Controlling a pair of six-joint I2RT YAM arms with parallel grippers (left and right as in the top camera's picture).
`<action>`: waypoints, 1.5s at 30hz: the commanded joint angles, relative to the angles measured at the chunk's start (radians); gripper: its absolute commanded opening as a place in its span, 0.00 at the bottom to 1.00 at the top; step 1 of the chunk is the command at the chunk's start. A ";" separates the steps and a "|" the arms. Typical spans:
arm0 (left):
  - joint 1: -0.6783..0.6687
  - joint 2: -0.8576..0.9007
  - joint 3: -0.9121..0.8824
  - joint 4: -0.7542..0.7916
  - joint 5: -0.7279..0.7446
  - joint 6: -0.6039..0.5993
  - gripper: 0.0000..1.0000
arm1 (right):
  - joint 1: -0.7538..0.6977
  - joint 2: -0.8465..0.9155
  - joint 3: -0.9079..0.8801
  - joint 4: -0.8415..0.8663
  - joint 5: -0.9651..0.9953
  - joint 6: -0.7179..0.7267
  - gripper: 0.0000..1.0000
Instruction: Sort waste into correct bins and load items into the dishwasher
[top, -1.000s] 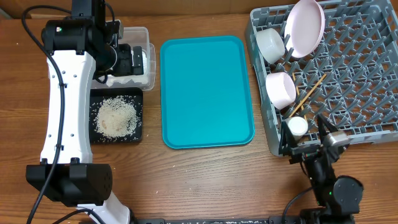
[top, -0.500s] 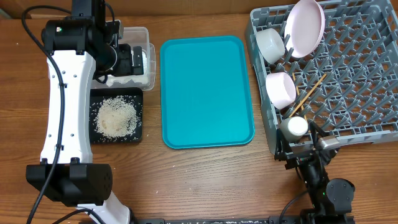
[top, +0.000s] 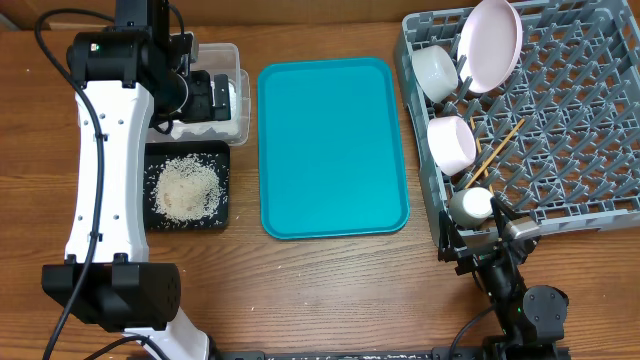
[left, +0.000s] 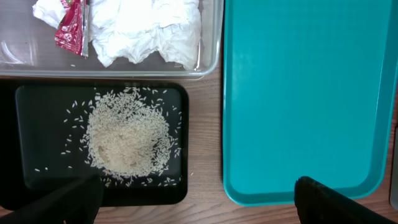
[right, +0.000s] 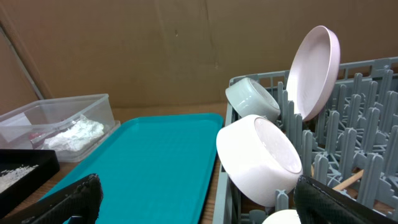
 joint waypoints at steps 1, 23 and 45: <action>-0.007 -0.019 0.013 0.004 -0.007 0.001 1.00 | 0.006 -0.013 -0.011 0.006 -0.004 0.008 1.00; -0.006 -0.021 0.013 0.004 -0.006 0.001 1.00 | 0.005 -0.012 -0.011 0.006 -0.004 0.008 1.00; -0.006 -0.842 -0.827 0.939 0.056 0.028 1.00 | 0.005 -0.012 -0.011 0.006 -0.004 0.008 1.00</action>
